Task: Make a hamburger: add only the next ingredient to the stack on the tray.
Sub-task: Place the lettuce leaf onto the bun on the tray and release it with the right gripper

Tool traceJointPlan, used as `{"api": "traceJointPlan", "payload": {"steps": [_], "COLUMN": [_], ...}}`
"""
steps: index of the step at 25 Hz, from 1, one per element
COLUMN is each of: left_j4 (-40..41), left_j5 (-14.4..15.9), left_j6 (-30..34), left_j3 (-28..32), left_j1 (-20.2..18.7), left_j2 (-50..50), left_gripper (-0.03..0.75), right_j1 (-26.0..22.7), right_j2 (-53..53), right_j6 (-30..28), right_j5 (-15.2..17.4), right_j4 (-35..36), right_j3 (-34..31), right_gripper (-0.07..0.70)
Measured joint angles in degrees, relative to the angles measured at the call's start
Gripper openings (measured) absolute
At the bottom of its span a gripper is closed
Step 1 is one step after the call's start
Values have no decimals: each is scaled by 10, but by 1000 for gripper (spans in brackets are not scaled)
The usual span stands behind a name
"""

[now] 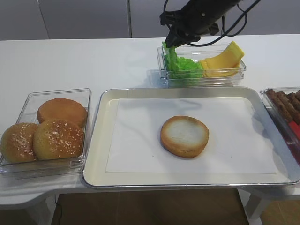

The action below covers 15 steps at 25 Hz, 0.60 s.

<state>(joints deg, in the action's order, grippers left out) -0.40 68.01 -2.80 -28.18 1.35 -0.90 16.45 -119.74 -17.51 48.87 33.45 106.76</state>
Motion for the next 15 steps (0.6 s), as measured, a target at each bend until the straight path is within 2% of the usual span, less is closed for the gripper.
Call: {"api": "traceJointPlan", "payload": {"steps": [8, 12, 15], "left_j4": [0, 0, 0], "left_j5": [0, 0, 0], "left_j6": [0, 0, 0], "left_j3": [0, 0, 0], "left_j1": [0, 0, 0], "left_j2": [0, 0, 0], "left_gripper": [417, 417, 417], "right_j1": [0, 0, 0], "right_j2": [0, 0, 0], "right_j6": [0, 0, 0], "right_j5": [7, 10, 11], "right_j4": [-9, -12, -13], "right_j3": [0, 0, 0], "right_gripper": [102, 31, 12]}}
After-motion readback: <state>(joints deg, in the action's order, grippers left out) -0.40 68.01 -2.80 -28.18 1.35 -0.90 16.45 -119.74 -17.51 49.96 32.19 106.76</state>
